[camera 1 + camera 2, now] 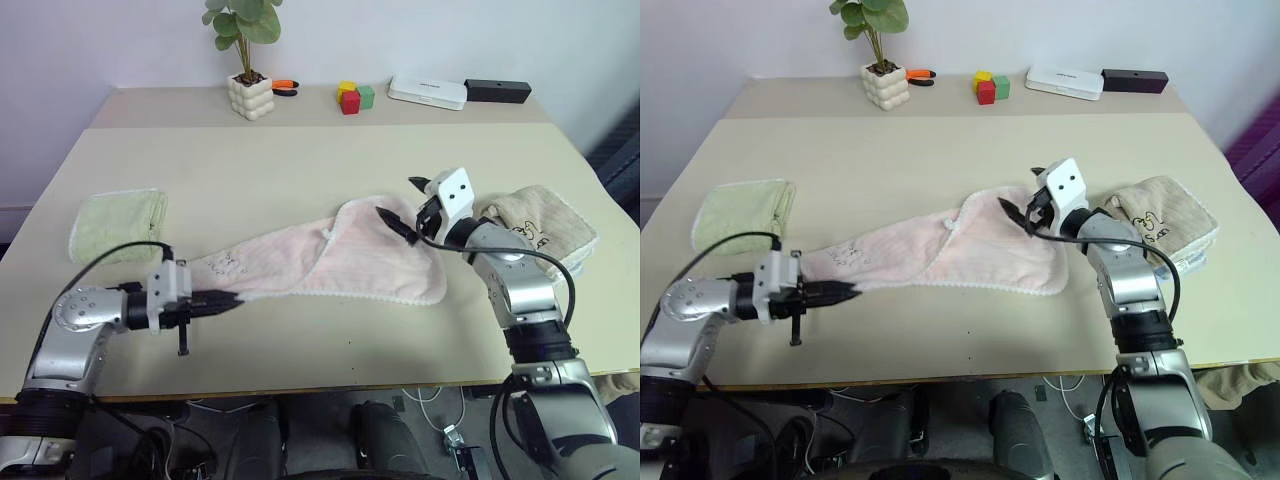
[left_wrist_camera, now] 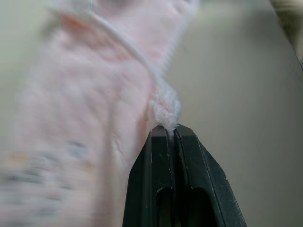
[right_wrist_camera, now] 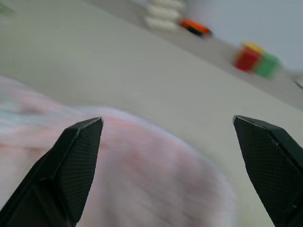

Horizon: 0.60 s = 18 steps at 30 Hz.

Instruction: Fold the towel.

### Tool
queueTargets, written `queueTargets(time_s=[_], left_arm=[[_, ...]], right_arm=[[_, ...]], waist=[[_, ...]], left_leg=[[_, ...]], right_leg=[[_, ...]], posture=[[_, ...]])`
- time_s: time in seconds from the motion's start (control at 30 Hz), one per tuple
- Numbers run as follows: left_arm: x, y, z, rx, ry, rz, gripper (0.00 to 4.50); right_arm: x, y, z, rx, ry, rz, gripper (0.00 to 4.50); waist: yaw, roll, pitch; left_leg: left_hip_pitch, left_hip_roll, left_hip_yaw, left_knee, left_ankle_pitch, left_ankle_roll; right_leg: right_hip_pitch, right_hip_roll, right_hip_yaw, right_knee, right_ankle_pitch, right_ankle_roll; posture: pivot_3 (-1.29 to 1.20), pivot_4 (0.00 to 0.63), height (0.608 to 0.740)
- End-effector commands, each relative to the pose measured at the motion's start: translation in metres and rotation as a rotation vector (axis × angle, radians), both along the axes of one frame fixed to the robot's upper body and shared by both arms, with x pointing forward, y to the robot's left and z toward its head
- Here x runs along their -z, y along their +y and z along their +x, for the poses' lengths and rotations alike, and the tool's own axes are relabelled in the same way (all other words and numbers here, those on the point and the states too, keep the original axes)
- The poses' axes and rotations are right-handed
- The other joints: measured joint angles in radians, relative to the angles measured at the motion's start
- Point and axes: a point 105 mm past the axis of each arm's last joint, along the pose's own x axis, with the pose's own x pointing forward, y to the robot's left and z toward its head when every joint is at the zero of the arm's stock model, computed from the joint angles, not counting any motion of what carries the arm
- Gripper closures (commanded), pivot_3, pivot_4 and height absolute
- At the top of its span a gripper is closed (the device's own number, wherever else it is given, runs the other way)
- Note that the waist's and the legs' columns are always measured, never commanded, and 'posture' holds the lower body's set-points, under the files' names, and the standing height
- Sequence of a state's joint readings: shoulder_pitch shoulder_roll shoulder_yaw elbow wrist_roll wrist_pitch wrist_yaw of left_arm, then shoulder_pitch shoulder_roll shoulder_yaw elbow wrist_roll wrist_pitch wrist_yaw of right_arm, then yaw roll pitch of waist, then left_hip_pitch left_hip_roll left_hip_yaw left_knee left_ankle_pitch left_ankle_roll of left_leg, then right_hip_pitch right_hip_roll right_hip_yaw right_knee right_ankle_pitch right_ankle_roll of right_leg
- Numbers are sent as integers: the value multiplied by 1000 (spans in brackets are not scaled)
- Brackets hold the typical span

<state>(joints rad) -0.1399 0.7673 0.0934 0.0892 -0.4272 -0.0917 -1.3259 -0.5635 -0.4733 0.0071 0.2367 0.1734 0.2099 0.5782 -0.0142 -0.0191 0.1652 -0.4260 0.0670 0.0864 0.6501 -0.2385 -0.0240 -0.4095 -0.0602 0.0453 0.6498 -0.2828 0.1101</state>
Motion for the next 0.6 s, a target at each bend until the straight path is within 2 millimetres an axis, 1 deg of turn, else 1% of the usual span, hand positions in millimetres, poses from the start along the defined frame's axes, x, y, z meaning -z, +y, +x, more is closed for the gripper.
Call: queueTargets(time_s=[0.03, 0.1, 0.17, 0.3, 0.37, 0.43, 0.53, 0.6], left_arm=[[-27, 9, 4, -36, -70, -75, 4457], [-31, 11, 5, -57, -82, -90, 4457], [-29, 12, 3, -64, -67, -90, 4457], [-28, 13, 2, -86, -68, -90, 4457], [-28, 12, 1, -97, -76, -98, 4457], [-27, 10, -1, -97, -76, -99, 4457], [-26, 7, -3, -98, -75, -98, 4457], [-25, 7, -5, -103, -75, -91, 4457]], right_arm=[[-8, -14, 18, 110, 22, 43, 0], [-5, -14, 28, 145, 67, 81, 0], [-3, -11, 35, 156, 94, 95, 0], [-6, -8, 49, 186, 140, 169, 0], [-3, -6, 57, 206, 182, 203, 0], [5, -4, 61, 214, 202, 147, 0], [8, -6, 67, 244, 217, 162, 0], [14, -6, 69, 255, 224, 96, 0]], waist=[[-2, 0, 0], [-6, 0, 0], [-8, 0, 0], [-8, 1, 0], [-6, 1, 1], [-5, 1, 1], [-6, 1, 1], [-7, 1, 1]], left_leg=[[0, 0, 0, 0, 0, 0], [0, 0, 0, -1, 0, 0], [0, 0, 0, -1, 0, 0], [0, 0, 1, -2, 0, 0], [0, 0, 1, -2, 0, 0], [0, 0, 1, -2, 0, 0], [0, 0, 2, -2, 0, 0], [0, 0, 2, -2, 0, 0]], right_leg=[[0, 0, 0, 0, 0, 1], [0, 0, 0, 0, 1, 1], [-1, 1, 0, 0, 1, 1], [-1, 1, 1, 0, 1, 1], [-2, 1, 1, 0, 1, 2], [-1, 0, 1, 0, 1, 1], [-1, 0, 1, 0, 1, 1], [-2, 0, 1, 0, 1, 1]], posture=[[0, 150, 735], [0, 150, 735], [0, 150, 735], [0, 150, 735], [0, 150, 735], [0, 150, 735], [0, 150, 735], [0, 150, 735]])
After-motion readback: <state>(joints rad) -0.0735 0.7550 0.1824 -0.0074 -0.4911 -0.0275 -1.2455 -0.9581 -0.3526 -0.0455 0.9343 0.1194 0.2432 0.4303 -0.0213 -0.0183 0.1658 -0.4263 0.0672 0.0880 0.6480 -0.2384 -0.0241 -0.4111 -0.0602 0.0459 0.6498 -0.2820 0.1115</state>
